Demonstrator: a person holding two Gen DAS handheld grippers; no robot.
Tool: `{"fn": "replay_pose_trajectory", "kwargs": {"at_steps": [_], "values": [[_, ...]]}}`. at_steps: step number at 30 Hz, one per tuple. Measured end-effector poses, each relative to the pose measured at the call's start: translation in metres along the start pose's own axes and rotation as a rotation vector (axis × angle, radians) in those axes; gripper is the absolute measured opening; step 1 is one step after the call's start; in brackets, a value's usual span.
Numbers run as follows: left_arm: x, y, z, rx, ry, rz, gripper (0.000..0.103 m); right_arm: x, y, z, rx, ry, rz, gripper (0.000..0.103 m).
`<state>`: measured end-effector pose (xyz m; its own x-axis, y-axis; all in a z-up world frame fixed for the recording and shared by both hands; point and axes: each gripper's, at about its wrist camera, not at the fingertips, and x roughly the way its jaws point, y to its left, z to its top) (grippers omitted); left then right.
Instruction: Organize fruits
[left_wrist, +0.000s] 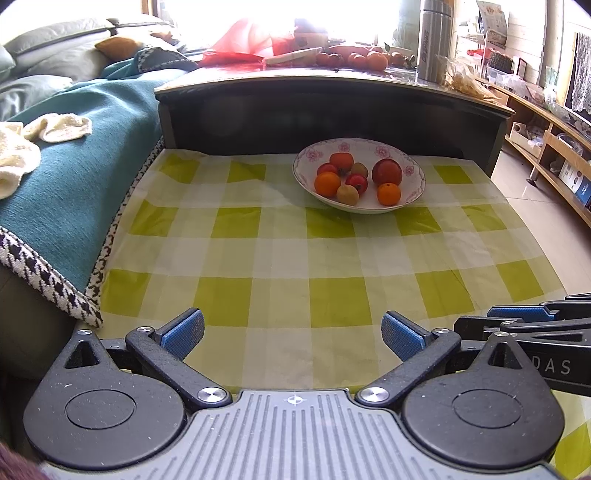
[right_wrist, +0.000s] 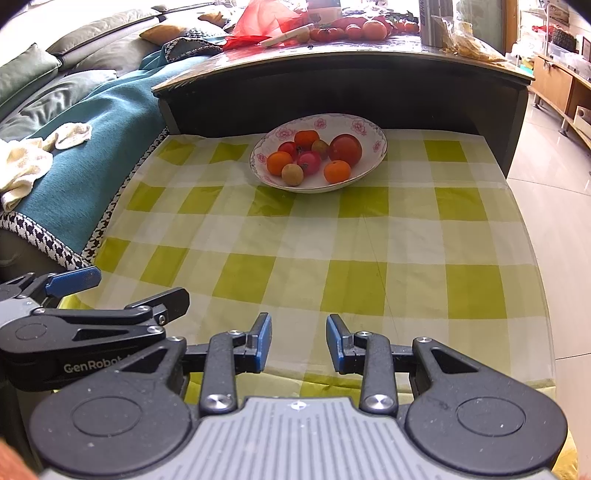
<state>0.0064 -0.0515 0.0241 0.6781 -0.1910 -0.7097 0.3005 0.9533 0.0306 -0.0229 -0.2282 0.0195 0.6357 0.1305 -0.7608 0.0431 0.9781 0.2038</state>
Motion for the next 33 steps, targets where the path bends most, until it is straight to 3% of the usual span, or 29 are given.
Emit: {"fn": "replay_pose_trajectory", "kwargs": {"at_steps": [33], "values": [[0.0050,0.0008,-0.0054,0.008,0.006,0.012,0.103,0.0067,-0.0013,-0.0043,0.007,0.023,-0.006,0.036]]}}
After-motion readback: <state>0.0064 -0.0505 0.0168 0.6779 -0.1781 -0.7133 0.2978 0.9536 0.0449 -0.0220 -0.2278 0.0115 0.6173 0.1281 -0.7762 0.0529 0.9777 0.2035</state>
